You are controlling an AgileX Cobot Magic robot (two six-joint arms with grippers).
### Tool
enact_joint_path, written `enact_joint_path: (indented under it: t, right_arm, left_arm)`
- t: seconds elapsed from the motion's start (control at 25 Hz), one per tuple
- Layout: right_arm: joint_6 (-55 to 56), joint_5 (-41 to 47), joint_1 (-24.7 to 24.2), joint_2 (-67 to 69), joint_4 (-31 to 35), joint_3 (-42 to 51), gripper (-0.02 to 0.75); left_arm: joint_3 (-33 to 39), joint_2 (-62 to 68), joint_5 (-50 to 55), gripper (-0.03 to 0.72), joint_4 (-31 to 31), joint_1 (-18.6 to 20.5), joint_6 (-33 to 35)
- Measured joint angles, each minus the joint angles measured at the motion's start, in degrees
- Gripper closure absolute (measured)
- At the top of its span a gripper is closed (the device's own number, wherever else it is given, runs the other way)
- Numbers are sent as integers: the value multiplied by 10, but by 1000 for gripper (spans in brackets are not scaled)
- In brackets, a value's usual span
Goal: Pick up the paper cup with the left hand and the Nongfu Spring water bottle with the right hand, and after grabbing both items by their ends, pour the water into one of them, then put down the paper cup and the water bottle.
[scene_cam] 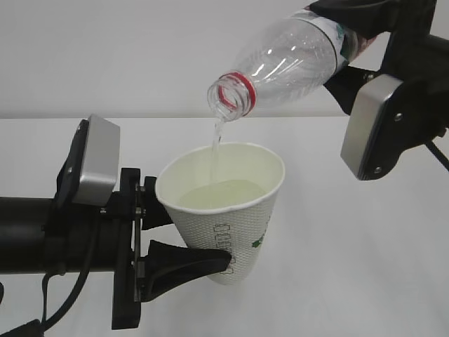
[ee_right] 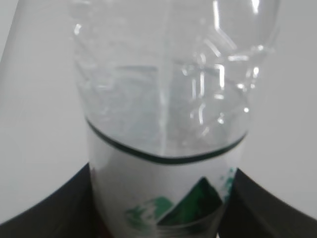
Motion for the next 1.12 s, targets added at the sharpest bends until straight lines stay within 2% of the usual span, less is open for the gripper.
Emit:
enact_joint_path:
  t: [0.48, 1.12]
  right_arm:
    - [38, 0, 0, 0, 2, 0, 288]
    - [155, 0, 0, 0, 4, 0, 288]
  left_arm:
    - [0, 0, 0, 249, 0, 0, 0]
    - [0, 0, 0, 249, 0, 0, 0]
